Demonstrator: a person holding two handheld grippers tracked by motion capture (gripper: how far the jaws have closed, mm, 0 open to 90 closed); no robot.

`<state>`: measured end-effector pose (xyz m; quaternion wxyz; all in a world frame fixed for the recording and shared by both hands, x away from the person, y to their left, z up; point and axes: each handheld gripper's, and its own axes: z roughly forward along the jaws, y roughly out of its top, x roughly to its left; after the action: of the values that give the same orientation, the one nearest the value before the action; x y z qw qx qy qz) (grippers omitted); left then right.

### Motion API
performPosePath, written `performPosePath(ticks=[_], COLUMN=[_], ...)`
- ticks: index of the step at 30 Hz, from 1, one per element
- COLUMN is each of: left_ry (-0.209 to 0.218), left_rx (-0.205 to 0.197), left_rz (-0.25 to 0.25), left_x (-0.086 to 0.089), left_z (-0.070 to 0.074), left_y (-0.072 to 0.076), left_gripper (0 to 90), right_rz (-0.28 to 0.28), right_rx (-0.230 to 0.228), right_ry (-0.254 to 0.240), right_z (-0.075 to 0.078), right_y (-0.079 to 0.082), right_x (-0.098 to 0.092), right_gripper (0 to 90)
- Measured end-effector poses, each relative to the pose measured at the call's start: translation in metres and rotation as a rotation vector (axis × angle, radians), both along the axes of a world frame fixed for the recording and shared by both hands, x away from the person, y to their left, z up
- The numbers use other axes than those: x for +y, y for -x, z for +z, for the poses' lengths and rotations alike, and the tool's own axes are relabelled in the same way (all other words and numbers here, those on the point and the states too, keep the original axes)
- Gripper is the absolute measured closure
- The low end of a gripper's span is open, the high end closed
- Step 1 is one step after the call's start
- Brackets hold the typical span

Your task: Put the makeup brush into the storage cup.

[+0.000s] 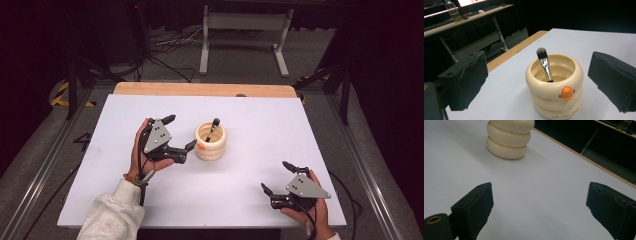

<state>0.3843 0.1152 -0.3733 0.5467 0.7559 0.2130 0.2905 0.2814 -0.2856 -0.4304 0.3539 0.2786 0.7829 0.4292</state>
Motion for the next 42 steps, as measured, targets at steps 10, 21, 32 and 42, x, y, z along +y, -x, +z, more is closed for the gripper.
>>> performPosePath(ticks=[10,21,32,42], left_ry=[-0.021,-0.027,-0.042,-0.069], left_rx=[-0.002,-0.008,-0.007,0.002], left_rz=[-0.016,-0.029,-0.015,-0.005], left_x=[0.010,0.026,0.040,0.052], left_z=[-0.004,-0.009,-0.015,-0.023], left_y=[0.004,0.010,0.018,0.023], left_gripper=[3.2,3.1,3.2,3.1], right_rz=[-0.001,-0.001,-0.001,0.002], right_rx=[-0.001,-0.001,0.002,0.004], right_ry=[0.002,0.004,0.002,0.002], right_z=[0.000,0.000,0.000,-0.001], right_y=[0.000,0.000,-0.001,0.000], right_x=[0.000,0.001,0.001,0.002], right_gripper=[8.3,8.3,8.3,8.3])
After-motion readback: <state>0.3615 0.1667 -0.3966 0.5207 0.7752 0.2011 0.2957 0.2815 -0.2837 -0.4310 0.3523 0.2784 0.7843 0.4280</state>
